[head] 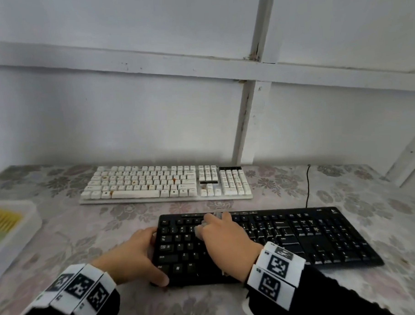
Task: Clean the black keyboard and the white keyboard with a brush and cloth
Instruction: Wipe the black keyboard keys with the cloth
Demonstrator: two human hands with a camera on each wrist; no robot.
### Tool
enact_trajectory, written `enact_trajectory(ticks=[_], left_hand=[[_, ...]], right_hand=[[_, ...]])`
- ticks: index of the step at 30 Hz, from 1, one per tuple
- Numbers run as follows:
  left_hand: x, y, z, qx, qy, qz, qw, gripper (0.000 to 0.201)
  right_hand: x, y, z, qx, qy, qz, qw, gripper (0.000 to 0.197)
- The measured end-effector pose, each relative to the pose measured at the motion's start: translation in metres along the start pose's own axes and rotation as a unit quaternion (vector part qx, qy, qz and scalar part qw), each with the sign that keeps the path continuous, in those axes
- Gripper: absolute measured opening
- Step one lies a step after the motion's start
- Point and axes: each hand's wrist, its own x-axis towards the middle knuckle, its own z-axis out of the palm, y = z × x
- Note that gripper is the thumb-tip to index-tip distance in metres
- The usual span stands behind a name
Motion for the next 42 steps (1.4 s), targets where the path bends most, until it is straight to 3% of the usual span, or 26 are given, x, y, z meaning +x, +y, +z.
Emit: enact_trajectory(ticks=[7, 9, 12, 15, 18, 23, 30, 34, 38, 42], left_hand=[[0.001, -0.001, -0.001, 0.009, -0.011, -0.004, 1.000, 0.092], [-0.001, 0.001, -0.001, 0.003, -0.014, 0.002, 1.000, 0.092], [0.000, 0.003, 0.000, -0.009, -0.017, 0.011, 1.000, 0.078], [0.000, 0.004, 0.000, -0.007, -0.014, 0.013, 1.000, 0.073], [0.001, 0.004, -0.002, -0.006, -0.008, 0.014, 1.000, 0.072], [0.002, -0.003, -0.001, 0.010, -0.004, 0.001, 1.000, 0.097], [0.002, -0.003, -0.001, 0.012, -0.008, 0.003, 1.000, 0.087], [0.001, 0.002, -0.001, 0.012, -0.006, 0.024, 1.000, 0.071], [0.000, 0.008, 0.001, 0.023, -0.002, 0.044, 0.999, 0.070], [-0.001, 0.004, 0.002, -0.007, 0.002, 0.037, 0.999, 0.079]], right_hand=[[0.002, 0.023, -0.018, -0.010, -0.047, 0.040, 0.998, 0.021], [0.015, 0.013, -0.024, 0.012, -0.020, 0.026, 0.999, 0.028], [0.034, -0.025, -0.018, 0.011, 0.007, -0.024, 1.000, 0.011], [0.043, -0.055, -0.001, 0.012, -0.006, -0.036, 0.999, 0.026], [0.033, -0.050, 0.004, 0.010, 0.007, -0.033, 0.999, 0.030], [0.009, -0.010, -0.003, 0.018, -0.011, -0.016, 1.000, 0.028], [0.001, 0.018, -0.014, -0.037, -0.034, 0.039, 0.998, 0.012], [0.024, -0.018, -0.020, 0.034, 0.017, -0.031, 0.999, 0.010], [0.028, -0.048, -0.007, 0.026, -0.012, -0.039, 0.999, 0.029], [0.007, -0.019, -0.005, 0.019, -0.014, -0.006, 1.000, 0.033]])
